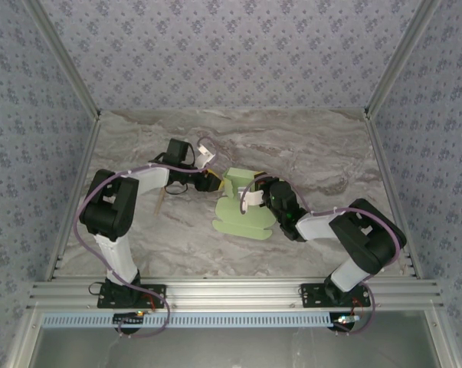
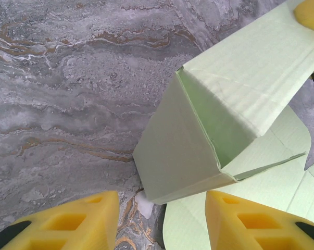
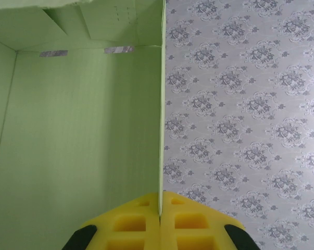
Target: Fold the paper box
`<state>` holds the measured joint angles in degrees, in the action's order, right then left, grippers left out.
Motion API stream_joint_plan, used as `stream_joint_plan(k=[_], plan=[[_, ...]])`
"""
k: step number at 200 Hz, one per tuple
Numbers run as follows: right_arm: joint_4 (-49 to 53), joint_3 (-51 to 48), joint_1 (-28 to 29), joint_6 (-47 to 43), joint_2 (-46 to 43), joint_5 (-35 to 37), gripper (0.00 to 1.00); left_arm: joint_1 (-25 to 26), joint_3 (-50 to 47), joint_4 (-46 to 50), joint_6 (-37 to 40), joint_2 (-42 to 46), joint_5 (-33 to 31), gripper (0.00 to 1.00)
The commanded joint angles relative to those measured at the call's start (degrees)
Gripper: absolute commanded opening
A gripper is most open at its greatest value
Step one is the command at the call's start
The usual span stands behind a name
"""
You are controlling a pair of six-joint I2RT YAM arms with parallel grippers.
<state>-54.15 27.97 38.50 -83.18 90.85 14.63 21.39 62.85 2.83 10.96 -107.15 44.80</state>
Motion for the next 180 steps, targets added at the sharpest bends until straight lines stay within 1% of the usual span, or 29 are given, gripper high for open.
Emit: stream_joint_plan(k=[1,49,110,154,180], plan=[[1.52,1.25,-0.14,0.98,-0.85,0.21,0.0,0.41,-0.38,-0.07,1.55,0.95,2.71,0.47],[1.74,1.48,-0.09,1.26,-1.11,0.13,0.0,0.67,0.34,-1.09,0.63,0.04,2.93,0.47],[2.87,1.28,-0.01,1.13,-0.99,0.5,0.0,2.06,-0.83,-8.5,-2.39,-0.42,2.33,0.44],[3.32,1.39,0.29,1.0,-0.8,0.95,0.0,2.83,-3.79,-16.76,-5.47,0.15,-0.96,0.41],[4.32,1.69,0.31,1.26,-0.9,1.02,0.0,3.7,-6.43,-21.65,-6.72,1.04,-4.32,0.41]])
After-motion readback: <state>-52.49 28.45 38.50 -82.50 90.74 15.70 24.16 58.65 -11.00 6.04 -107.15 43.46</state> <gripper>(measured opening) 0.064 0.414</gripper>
